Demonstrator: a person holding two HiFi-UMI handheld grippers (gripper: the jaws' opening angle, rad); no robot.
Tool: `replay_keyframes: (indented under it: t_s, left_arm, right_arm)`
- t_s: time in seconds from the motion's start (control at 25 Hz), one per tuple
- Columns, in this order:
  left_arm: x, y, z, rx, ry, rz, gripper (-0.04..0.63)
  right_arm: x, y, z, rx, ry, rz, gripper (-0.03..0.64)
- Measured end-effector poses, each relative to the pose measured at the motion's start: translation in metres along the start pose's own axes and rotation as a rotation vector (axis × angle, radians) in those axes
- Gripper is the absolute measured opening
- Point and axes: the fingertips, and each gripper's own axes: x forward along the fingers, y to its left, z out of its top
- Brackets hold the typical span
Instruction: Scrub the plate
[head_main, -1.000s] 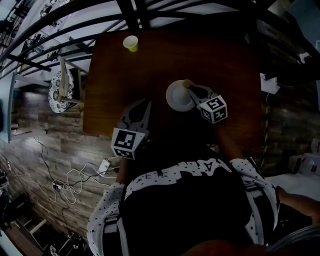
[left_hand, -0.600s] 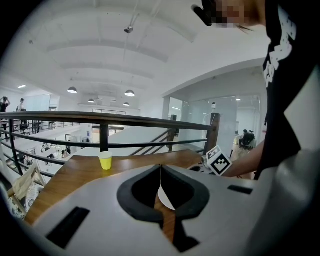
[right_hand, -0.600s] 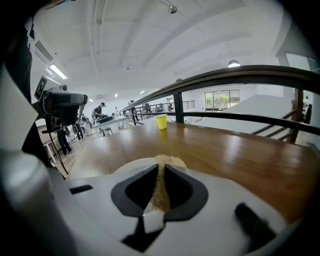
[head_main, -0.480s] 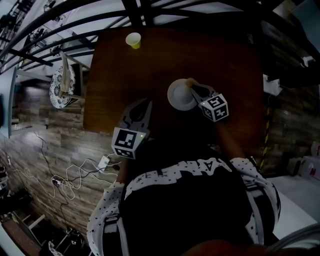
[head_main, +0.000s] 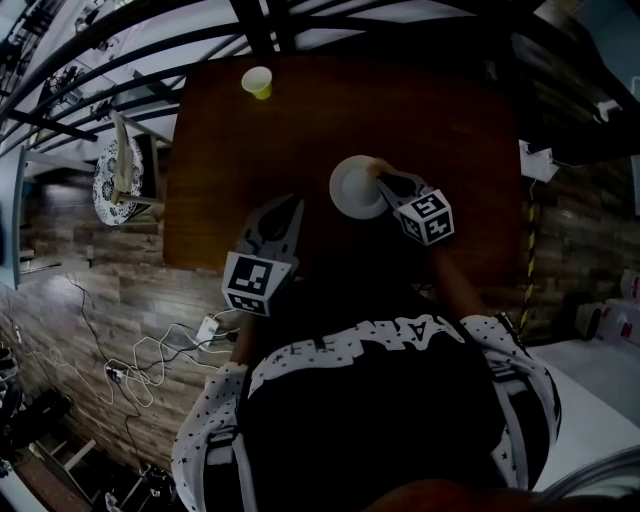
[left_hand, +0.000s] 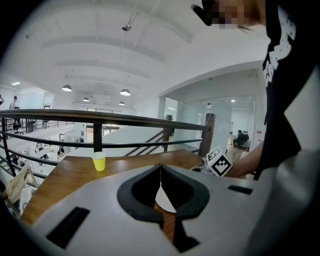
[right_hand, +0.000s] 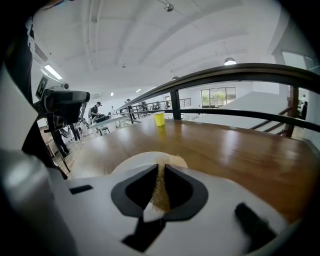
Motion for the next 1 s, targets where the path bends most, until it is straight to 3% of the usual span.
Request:
replay_keyframes:
  t_s: [1.0]
  left_arm:
    - [0.002,0.005,-0.004,-0.011,-0.004,-0.03,0.014]
  right_arm:
    - [-0.008,0.017,-0.022,0.042,0.012,-0.019,0.049]
